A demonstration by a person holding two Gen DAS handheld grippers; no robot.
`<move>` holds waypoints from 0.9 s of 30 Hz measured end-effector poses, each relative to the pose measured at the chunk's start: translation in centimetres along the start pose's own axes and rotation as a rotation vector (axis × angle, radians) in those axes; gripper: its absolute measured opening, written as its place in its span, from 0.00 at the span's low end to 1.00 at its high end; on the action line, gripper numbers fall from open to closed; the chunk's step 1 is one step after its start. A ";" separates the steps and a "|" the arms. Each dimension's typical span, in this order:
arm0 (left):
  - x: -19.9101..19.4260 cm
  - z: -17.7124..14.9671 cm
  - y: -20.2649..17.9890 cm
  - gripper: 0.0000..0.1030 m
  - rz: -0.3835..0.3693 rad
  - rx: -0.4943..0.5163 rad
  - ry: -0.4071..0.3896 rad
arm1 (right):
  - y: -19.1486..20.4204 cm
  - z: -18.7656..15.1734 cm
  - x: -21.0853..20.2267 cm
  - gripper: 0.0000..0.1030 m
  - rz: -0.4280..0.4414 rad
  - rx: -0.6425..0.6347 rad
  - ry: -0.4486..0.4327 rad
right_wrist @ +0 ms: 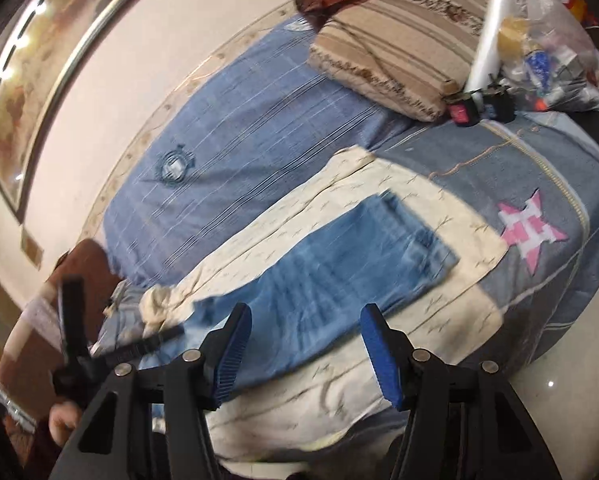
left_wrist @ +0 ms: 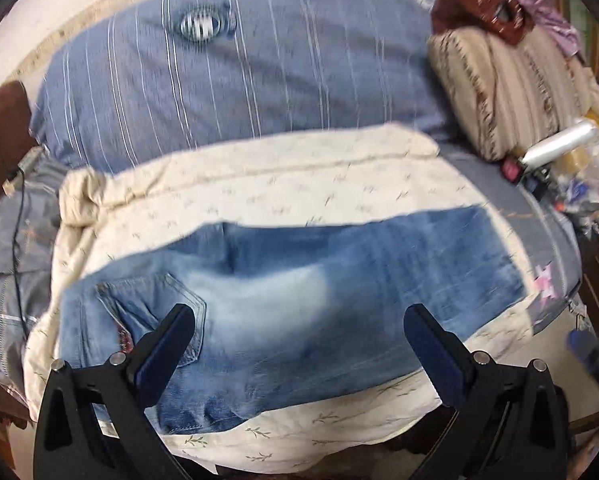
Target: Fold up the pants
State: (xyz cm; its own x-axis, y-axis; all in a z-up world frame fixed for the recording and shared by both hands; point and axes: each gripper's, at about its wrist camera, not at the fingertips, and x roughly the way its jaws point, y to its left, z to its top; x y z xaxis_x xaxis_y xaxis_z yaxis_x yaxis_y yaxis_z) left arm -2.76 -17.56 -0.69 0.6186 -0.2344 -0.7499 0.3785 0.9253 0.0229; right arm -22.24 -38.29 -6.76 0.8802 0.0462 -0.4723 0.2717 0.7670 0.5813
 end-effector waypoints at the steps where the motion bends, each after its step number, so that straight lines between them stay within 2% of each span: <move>1: -0.9 0.0 -0.1 1.00 -0.002 0.001 -0.017 | 0.2 -0.4 0.0 0.59 0.015 0.002 0.007; 6: -3.9 -0.9 0.5 1.00 0.016 0.031 -0.059 | 0.8 -1.3 0.7 0.59 0.049 -0.002 0.017; 8: -4.6 -0.9 1.1 1.00 0.036 0.014 -0.064 | 1.3 -1.6 0.8 0.59 0.058 -0.011 0.026; 11: -6.0 -0.9 2.4 1.00 0.027 -0.051 -0.073 | 1.6 -1.8 0.9 0.59 0.067 -0.021 0.040; 16: -7.9 -2.0 3.3 1.00 0.030 -0.037 -0.123 | 2.0 -1.5 1.2 0.59 0.107 0.007 0.050; 23: -8.1 -2.2 4.2 1.00 0.029 -0.067 -0.119 | 2.8 -1.7 1.2 0.59 0.150 0.001 0.041; 27: -7.7 -1.3 3.3 1.00 0.008 -0.074 -0.125 | 1.9 -2.4 0.5 0.59 0.135 -0.021 0.049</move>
State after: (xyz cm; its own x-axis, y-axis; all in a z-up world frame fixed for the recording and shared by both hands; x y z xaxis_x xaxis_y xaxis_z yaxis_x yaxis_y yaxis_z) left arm -7.18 -12.35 4.27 0.7039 -0.2582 -0.6617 0.3244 0.9456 -0.0239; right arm -22.23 -35.28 -7.48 0.8880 0.1810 -0.4227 0.1432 0.7647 0.6283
